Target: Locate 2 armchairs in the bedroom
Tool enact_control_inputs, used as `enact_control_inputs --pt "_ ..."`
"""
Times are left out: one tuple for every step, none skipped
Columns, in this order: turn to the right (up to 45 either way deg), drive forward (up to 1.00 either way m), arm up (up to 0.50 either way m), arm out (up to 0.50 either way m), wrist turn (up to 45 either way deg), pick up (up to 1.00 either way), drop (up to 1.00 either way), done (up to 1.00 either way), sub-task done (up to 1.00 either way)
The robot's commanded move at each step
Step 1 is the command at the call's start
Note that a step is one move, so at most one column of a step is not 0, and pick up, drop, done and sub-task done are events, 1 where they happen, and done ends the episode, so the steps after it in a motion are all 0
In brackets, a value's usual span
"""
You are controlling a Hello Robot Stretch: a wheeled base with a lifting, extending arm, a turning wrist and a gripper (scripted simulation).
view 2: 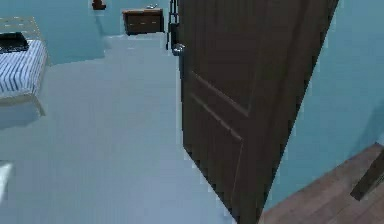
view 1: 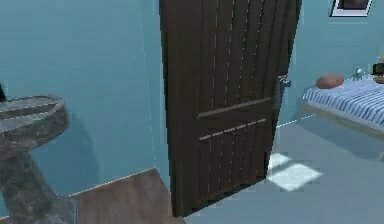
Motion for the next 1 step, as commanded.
enact_control_inputs --pt "45.0 0.0 0.0 0.0 0.0 0.0 0.0 0.0 0.0"
